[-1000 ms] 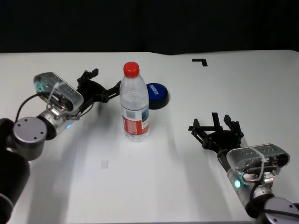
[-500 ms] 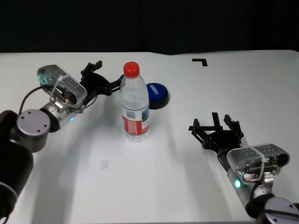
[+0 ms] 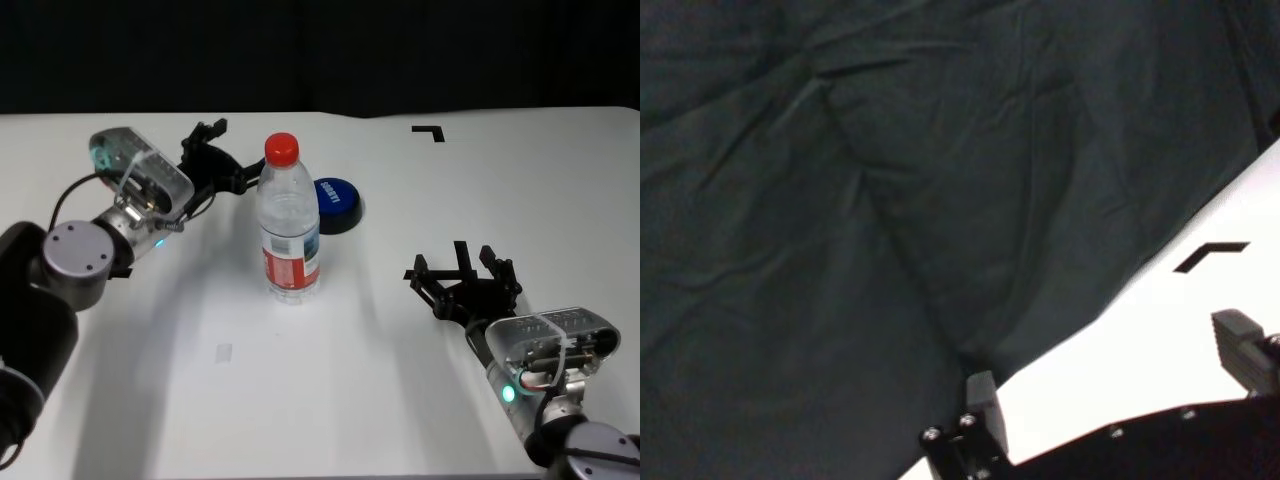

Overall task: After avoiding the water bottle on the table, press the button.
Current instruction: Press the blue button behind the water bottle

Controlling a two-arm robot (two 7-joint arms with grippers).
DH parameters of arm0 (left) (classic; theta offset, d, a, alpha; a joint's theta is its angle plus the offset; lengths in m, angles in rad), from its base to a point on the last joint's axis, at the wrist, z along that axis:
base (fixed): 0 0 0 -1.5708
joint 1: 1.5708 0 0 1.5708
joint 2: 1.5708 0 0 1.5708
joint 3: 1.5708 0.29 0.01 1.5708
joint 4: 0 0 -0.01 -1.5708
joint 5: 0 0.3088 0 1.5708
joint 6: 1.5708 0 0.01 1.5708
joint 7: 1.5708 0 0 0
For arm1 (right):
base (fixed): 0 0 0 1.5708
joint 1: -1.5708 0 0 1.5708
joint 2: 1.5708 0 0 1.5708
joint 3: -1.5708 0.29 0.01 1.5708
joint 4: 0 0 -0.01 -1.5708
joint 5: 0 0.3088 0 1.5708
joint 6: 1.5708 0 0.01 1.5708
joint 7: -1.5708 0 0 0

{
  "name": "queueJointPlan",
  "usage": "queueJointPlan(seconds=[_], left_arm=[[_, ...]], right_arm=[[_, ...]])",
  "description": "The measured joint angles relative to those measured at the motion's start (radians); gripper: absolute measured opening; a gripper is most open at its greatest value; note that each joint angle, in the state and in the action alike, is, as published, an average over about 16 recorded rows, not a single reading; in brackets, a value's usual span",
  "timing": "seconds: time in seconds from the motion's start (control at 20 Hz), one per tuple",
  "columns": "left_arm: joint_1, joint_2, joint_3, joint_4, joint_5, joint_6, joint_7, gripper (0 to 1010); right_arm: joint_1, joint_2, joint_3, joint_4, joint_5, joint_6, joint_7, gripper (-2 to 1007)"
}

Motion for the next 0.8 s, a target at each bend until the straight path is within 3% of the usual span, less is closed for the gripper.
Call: queueJointPlan(seconds=[0.8], left_arm=[[-0.065,-0.013,0.033,0.071,0.027,-0.063,-0.024,1003]], right_arm=[[0.000,0.000,0.000,0.000,0.000,0.000,0.000,1003]])
